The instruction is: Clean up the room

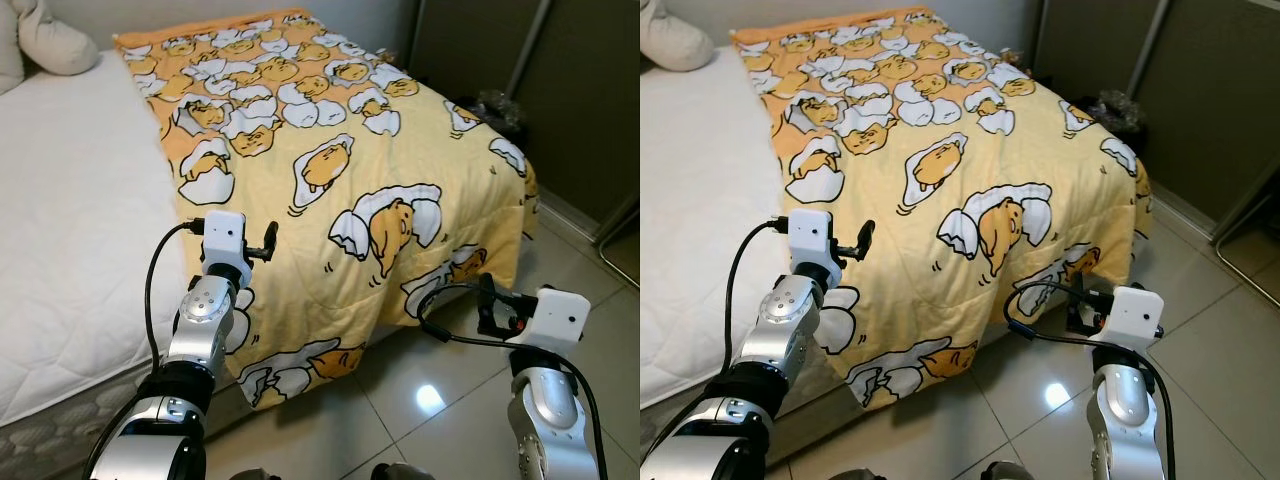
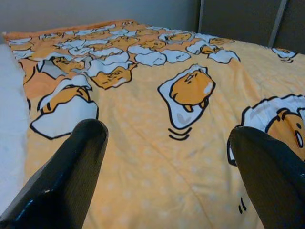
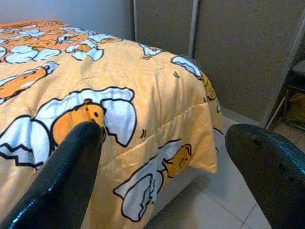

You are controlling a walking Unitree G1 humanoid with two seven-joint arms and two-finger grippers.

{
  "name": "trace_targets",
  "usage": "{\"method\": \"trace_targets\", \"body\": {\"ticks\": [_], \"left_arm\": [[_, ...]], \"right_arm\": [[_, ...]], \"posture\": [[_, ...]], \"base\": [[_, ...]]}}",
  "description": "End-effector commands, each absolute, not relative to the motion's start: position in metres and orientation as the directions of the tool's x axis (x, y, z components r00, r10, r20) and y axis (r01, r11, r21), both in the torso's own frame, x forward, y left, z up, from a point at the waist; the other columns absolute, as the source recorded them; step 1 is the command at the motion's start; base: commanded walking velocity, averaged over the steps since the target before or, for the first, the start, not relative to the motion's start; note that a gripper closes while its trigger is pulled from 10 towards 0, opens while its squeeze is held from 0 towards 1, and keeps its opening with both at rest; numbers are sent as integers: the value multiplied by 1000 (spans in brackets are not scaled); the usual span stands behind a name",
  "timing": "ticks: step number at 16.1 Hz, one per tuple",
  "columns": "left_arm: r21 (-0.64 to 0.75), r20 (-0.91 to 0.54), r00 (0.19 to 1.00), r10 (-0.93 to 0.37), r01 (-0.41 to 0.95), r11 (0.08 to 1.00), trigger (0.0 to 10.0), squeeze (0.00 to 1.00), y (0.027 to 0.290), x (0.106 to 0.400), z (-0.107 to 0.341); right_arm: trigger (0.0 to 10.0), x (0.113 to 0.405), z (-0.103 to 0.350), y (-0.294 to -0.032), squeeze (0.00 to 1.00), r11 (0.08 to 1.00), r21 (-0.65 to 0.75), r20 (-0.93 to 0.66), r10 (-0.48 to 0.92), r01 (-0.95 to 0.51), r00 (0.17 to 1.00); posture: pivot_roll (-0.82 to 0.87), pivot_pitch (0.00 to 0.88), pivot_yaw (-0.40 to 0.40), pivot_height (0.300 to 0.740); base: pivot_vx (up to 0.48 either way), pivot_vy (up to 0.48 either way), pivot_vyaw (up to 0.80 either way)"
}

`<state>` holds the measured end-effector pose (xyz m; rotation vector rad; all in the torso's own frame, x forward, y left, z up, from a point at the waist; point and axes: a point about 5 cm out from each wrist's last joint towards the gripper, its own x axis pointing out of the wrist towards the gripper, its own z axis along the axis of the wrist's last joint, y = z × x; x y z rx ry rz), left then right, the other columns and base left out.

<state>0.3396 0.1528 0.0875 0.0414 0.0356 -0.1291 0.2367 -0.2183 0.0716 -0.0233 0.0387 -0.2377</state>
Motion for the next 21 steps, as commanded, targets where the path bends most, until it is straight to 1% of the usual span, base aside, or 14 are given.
{"method": "trace_targets", "body": {"ticks": [1, 2, 4, 5, 7, 10, 11, 13, 17, 18, 21], "left_arm": [[47, -29, 990, -140, 142, 989, 10000, 0, 151, 339, 90], [54, -28, 990, -141, 142, 988, 10000, 0, 149, 339, 91], [27, -30, 988, -153, 153, 988, 10000, 0, 145, 339, 92], [-3, -34, 986, -165, 165, 986, 10000, 0, 141, 338, 91], [1, -59, 981, -186, 186, 982, 10000, 0, 136, 337, 87], [18, -52, 962, -268, 269, 963, 10000, 0, 120, 336, 86], [8, -56, 957, -285, 286, 958, 10000, 0, 117, 335, 85], [-44, -43, 959, -280, 278, 960, 10000, 0, 114, 337, 88], [-43, -49, 962, -270, 268, 962, 10000, 0, 116, 339, 89], [-19, -46, 970, -239, 239, 971, 10000, 0, 120, 341, 90], [-2, -65, 982, -179, 180, 984, 10000, 0, 131, 341, 88]], "right_arm": [[10000, 240, 74, -218, 0, 975, -32, -27, -223, 222, 975], [10000, 244, 74, -216, 0, 977, -35, -26, -209, 208, 978], [10000, 248, 77, -213, 0, 981, -32, -19, -190, 189, 982], [10000, 250, 78, -213, 0, 983, -22, -18, -181, 181, 983], [10000, 250, 77, -214, 0, 983, -14, -23, -183, 183, 983], [10000, 250, 74, -213, 0, 985, -1, -37, -171, 171, 985], [10000, 251, 74, -213, 0, 987, -4, -37, -164, 164, 986], [10000, 250, 74, -214, 0, 987, -5, -39, -159, 159, 987], [10000, 250, 74, -216, 0, 987, -4, -40, -159, 159, 987], [10000, 251, 75, -217, 0, 988, -7, -32, -156, 156, 987], [10000, 257, 78, -218, 0, 988, -16, -19, -154, 153, 988]], "posture": [[-19, 0, 27, 740], [-21, 0, 25, 740], [-24, 0, 22, 740], [-23, 0, 20, 740], [-21, 0, 18, 740], [-28, 0, 11, 740], [-33, 0, 7, 740], [-37, 0, 5, 740], [-41, 0, 4, 740], [-54, 0, 13, 740], [-45, 0, 14, 740]], "base": [[0, 0, 669], [0, -480, 669], [0, -480, 663], [0, 0, 656], [0, 0, 647], [0, 0, 631], [0, 0, 619], [0, 0, 616], [0, 480, 597], [0, 480, 594], [0, 480, 569]]}}
